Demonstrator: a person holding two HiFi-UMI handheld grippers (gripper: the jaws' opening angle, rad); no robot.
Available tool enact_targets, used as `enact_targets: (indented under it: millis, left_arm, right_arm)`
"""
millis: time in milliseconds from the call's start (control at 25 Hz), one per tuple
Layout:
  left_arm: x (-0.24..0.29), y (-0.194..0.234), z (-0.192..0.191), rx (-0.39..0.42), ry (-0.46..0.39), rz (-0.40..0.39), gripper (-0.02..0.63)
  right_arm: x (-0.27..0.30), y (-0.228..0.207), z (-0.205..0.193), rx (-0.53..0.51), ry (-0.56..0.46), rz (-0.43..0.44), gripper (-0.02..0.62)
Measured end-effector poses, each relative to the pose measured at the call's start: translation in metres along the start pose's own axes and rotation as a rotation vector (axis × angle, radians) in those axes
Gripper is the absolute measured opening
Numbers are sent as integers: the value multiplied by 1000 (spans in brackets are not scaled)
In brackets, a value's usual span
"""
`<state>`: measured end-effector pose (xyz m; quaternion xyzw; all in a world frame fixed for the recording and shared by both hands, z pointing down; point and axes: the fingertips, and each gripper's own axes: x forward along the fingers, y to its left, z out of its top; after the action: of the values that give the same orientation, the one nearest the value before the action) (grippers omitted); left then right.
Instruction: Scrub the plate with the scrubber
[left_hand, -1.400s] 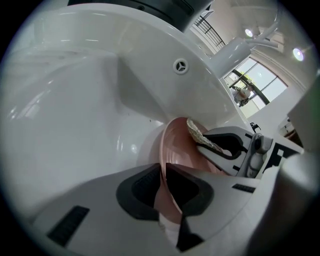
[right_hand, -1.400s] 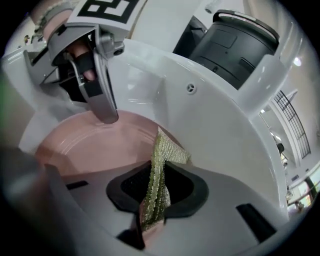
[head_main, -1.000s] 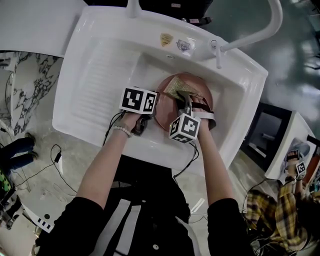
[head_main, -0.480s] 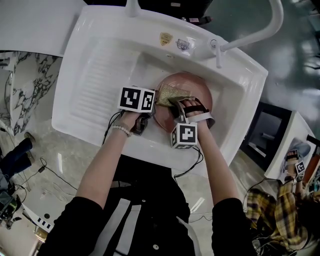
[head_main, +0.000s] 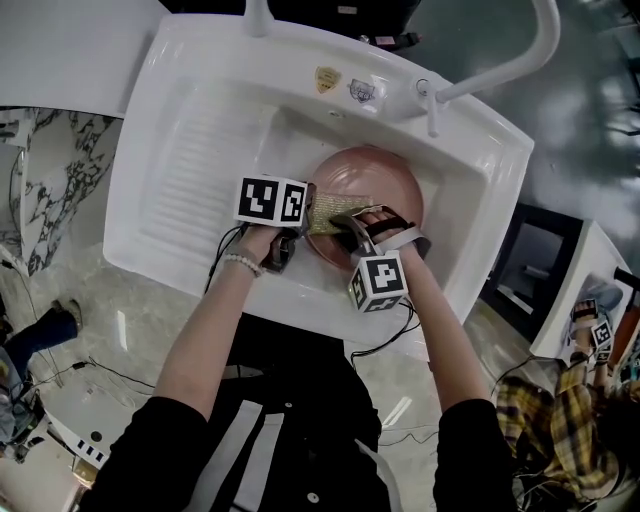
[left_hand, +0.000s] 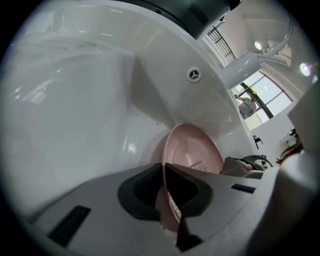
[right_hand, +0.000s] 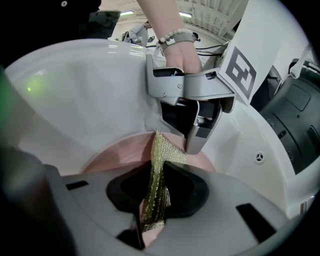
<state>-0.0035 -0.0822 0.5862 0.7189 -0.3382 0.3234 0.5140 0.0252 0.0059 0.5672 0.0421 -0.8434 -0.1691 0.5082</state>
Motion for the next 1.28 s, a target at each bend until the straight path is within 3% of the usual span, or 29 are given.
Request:
enact_targets:
  millis: [440, 760, 880, 1000, 1160, 1280]
  left_arm:
    - [0, 1, 0, 6, 2, 8, 18]
    - [0, 1, 0, 8, 2, 7, 18]
    - [0, 1, 1, 12, 1, 7, 18]
    - [0, 1, 1, 13, 0, 7, 18]
    - [0, 0, 0, 14, 3, 6, 18]
    - [-1, 0, 1, 16, 0, 6, 18]
  right_arm:
    - [-28, 32, 11, 97, -103, 263, 72]
    - [-52, 36, 10, 205, -104, 339, 72]
    - [-59, 11, 5, 314, -127, 234, 72]
    - [-60, -30, -10, 406, -119, 21, 72]
    - [-58, -77, -45, 432, -4, -253, 72]
    - [-52, -93, -65, 423, 73, -345, 72]
